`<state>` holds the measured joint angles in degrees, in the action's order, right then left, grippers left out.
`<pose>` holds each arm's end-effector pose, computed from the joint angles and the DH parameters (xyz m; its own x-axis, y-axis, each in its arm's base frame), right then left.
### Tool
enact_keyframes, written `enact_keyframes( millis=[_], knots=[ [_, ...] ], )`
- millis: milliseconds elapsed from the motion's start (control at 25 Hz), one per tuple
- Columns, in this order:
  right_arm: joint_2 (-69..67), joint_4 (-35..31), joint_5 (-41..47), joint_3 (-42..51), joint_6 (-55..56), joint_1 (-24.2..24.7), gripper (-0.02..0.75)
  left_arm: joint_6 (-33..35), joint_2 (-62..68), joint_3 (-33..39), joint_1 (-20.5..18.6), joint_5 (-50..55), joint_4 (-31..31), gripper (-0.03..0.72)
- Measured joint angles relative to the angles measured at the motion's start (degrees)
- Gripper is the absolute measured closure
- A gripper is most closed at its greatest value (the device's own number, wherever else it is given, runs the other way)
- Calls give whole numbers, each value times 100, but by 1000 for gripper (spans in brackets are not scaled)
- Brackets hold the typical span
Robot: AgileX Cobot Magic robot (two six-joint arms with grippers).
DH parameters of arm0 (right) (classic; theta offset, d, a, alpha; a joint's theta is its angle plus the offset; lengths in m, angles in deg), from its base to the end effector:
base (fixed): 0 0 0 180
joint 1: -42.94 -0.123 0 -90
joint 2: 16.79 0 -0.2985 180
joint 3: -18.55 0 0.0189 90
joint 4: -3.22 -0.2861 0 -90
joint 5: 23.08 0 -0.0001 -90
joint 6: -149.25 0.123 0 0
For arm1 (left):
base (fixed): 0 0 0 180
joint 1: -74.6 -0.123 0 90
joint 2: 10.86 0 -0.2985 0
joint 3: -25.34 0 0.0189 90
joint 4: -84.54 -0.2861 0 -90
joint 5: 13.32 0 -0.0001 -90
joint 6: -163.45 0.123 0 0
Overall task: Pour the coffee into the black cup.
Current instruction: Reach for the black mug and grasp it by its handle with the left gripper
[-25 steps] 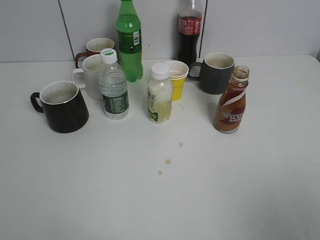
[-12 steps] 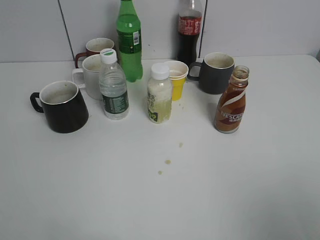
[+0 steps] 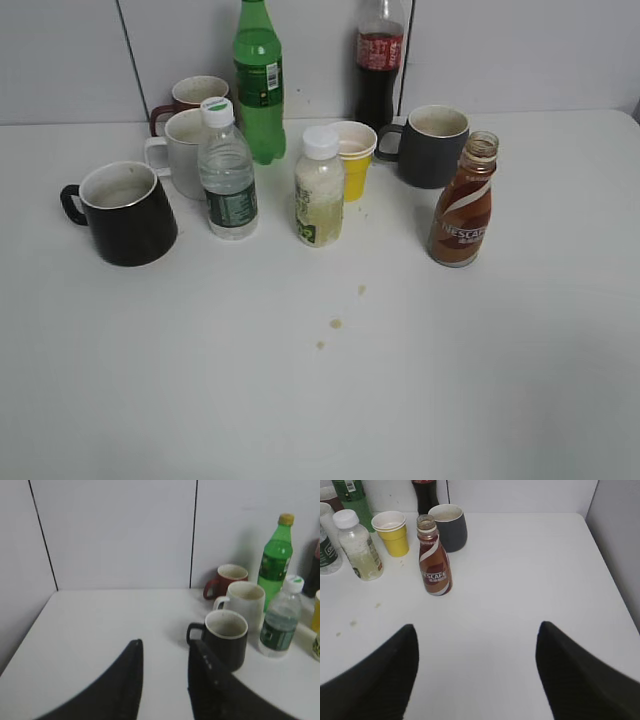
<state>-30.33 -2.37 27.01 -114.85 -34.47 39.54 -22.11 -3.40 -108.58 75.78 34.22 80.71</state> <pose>0.0630 0.0130 0.3095 -0.3427 -0.0226 -0.9392 -0.1299 0.9912 0.0236 0.0436 0.0052 0.3234 -0.1893 -0.0479 -0.9807 -0.0377 0.9984 -0.0415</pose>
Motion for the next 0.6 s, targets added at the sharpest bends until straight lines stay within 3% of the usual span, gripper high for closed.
enact_keyframes(
  millis=[160, 320, 600],
  knots=[
    [-745, 0, -867, 266, 0, 0, 219, 0, 454, 289, 0, -1370, -4, 447],
    [-1346, 0, -2355, 609, 0, -110, 224, 0, 1305, 759, 0, -3061, -4, 447],
    [-2934, 11, -4228, 670, 0, -303, 224, 0, 3547, 1124, 0, -5572, 168, 447]
  ],
)
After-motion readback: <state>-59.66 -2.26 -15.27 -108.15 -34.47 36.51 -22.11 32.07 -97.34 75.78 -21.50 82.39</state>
